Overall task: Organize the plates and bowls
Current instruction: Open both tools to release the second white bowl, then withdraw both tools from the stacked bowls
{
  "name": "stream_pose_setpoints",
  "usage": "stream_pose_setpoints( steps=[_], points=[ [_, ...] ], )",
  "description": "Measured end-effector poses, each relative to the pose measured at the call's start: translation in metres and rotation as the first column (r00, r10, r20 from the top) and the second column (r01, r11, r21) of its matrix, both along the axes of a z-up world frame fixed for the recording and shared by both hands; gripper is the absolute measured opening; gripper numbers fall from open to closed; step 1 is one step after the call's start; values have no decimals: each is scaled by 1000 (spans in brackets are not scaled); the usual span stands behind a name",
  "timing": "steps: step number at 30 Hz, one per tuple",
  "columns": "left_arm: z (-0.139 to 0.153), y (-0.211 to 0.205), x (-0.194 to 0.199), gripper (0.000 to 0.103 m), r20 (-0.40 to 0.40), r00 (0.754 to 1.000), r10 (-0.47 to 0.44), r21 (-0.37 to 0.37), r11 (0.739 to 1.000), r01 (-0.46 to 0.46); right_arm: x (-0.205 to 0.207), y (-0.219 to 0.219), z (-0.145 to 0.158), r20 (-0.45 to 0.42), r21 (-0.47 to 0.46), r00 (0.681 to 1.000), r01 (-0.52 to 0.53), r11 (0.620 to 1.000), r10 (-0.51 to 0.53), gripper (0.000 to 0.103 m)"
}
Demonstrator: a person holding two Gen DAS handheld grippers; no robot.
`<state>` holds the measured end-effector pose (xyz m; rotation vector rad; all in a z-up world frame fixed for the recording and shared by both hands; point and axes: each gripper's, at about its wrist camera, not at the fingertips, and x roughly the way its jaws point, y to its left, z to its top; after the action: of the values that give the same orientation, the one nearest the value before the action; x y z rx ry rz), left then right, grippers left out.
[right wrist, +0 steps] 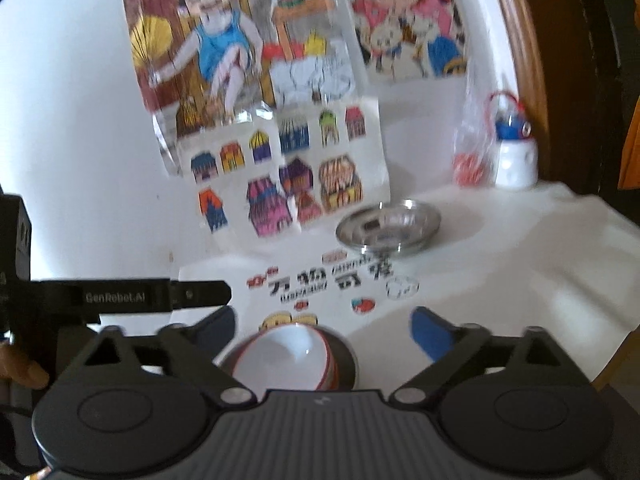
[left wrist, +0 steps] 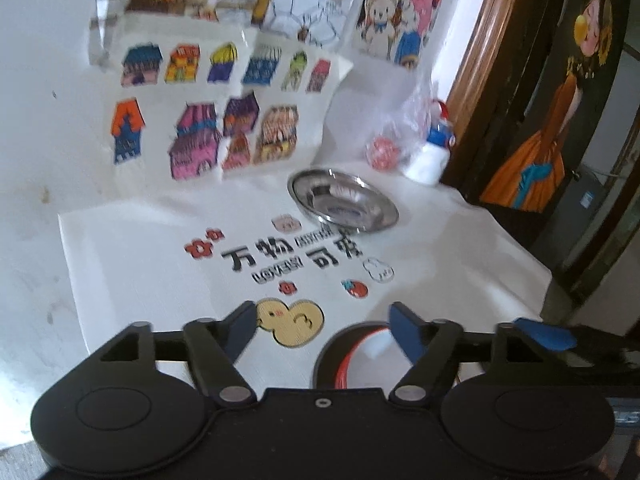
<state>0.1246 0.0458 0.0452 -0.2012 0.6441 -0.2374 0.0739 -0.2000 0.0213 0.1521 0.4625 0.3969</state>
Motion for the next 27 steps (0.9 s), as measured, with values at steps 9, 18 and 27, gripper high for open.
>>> stream_pose_setpoints(
  steps=[9, 18, 27],
  points=[
    [3, -1, -36, 102, 182, 979, 89, 27, 995, -95, -28, -5, -15, 103, 7, 990, 92, 996, -92, 103],
    [-10, 4, -83, 102, 400, 904, 150, 98, 974, -205, -57, 4, -42, 183, -151, 952, 274, 950, -245, 103],
    [-28, 15, -93, 102, 334, 930, 155, 59, 981, -185, -63, 3, -49, 147, -173, 940, 330, 928, -307, 103]
  ],
)
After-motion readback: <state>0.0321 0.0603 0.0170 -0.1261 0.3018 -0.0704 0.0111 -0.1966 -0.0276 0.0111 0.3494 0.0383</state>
